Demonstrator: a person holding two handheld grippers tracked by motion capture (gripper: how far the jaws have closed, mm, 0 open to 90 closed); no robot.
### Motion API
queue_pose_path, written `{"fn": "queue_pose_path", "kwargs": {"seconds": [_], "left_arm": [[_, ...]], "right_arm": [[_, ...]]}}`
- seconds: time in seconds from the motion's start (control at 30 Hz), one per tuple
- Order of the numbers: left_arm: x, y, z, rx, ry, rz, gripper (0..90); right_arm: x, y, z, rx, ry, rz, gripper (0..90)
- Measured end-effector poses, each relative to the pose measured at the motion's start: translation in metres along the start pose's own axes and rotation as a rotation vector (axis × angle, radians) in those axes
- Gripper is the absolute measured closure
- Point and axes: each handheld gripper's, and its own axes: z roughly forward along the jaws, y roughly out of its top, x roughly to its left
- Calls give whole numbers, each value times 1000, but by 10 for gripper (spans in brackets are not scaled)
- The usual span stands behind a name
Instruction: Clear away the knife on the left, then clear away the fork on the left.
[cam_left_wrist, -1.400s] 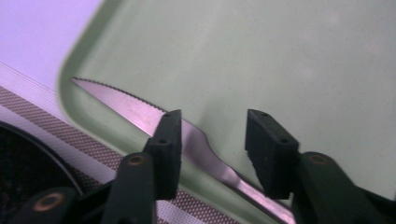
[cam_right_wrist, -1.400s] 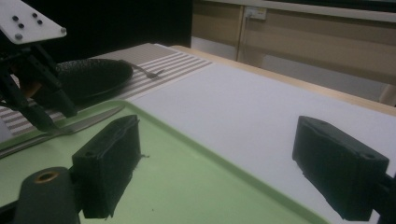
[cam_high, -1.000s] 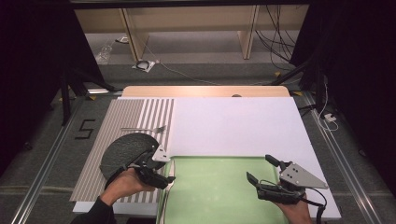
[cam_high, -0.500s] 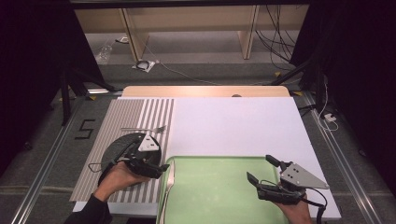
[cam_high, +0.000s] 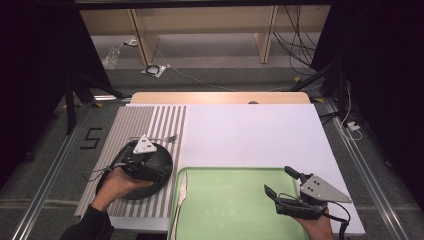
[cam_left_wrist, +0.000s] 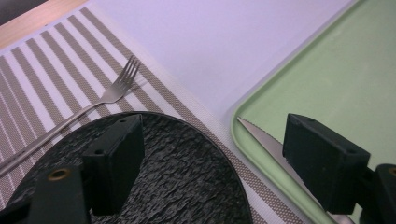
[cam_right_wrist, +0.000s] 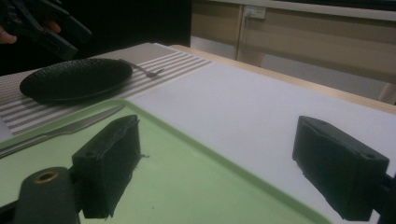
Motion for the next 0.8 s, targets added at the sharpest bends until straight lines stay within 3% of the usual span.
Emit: {"fn": "queue_pose_path", "kwargs": {"seconds": [0.23,0.8], "left_arm": [[10,-4,-2,5,31,-35,201],[26,-2,-5,-18,64,-69,201]], "right_arm": [[0,0,0,5,1,1,160],[0,0,0,-1,-3,5,160]]}}
